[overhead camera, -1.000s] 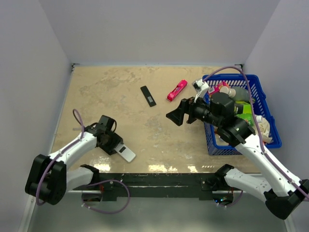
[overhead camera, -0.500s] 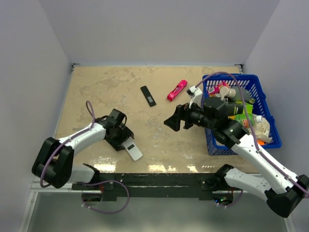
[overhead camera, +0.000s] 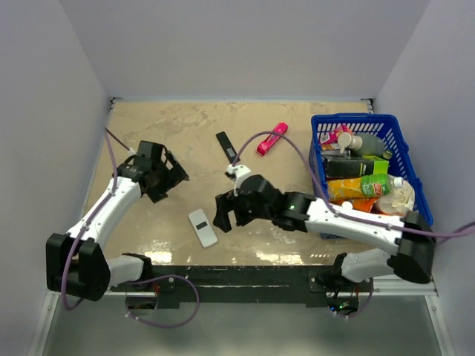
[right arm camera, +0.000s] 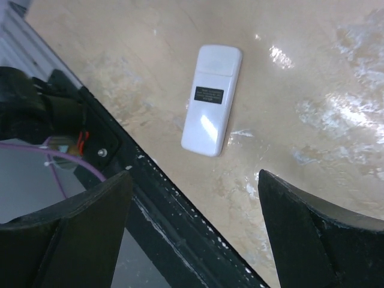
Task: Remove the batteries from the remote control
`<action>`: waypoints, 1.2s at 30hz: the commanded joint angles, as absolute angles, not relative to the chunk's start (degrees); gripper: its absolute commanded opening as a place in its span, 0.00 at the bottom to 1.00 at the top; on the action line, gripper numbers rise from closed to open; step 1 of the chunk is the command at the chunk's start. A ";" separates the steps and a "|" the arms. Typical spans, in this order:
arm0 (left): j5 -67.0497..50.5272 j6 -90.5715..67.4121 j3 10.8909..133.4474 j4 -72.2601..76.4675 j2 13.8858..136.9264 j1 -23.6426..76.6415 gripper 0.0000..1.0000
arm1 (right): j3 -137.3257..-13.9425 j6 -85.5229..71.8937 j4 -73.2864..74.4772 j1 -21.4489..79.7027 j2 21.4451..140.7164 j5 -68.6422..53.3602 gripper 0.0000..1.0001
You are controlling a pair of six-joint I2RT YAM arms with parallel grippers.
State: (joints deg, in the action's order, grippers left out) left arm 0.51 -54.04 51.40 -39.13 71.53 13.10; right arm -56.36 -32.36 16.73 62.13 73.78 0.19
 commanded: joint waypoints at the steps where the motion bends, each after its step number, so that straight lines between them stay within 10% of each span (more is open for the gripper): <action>1: 0.45 -38.34 55.28 -39.47 66.89 9.32 1.00 | -62.48 -38.93 15.55 68.46 81.90 15.87 0.88; 31: -13.18 -25.40 46.76 -31.64 59.06 2.11 0.94 | -66.80 -39.02 8.70 75.76 108.02 21.18 0.77; 36: -13.71 -25.23 47.02 -32.08 59.94 2.11 0.90 | -66.62 -39.02 9.67 75.94 107.67 23.81 0.56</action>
State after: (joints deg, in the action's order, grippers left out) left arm -12.08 -26.33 46.89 -33.65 59.33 2.48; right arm -66.17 -38.94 10.17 75.55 108.42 19.88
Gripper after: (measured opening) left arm 0.922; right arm 0.627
